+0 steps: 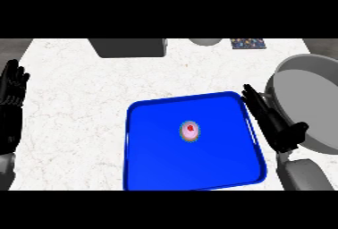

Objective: Pick the cupcake from the tray and place it in the pot

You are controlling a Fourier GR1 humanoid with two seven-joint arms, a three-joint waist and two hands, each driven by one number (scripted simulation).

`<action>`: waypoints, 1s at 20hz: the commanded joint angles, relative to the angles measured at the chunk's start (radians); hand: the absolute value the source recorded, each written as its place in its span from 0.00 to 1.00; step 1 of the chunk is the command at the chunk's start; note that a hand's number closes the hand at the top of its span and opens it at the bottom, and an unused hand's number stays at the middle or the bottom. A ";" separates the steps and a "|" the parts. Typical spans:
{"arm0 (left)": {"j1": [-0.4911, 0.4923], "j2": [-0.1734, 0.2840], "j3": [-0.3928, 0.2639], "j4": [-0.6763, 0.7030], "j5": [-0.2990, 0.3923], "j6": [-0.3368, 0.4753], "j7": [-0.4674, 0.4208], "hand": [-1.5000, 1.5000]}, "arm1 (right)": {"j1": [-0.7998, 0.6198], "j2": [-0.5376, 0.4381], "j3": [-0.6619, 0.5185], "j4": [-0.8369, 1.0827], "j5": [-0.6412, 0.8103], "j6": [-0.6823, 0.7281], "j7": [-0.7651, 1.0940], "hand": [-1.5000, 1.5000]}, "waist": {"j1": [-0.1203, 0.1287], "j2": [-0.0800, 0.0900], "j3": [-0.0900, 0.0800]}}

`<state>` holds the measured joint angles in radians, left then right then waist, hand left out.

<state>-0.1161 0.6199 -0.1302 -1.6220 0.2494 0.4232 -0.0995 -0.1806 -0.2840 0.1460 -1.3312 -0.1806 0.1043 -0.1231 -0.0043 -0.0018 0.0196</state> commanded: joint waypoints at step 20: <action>0.107 -0.347 -0.199 0.020 -0.007 0.006 -0.079 0.50 | 0.403 0.091 0.037 -0.543 0.432 -0.357 -0.669 0.00 | -0.004 -0.001 -0.020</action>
<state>-0.0258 0.3077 -0.2984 -1.5880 0.2751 0.4180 -0.1701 0.1275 -0.2035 0.1048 -1.7823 0.1204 -0.1949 -0.8237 -0.0170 -0.0035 -0.0003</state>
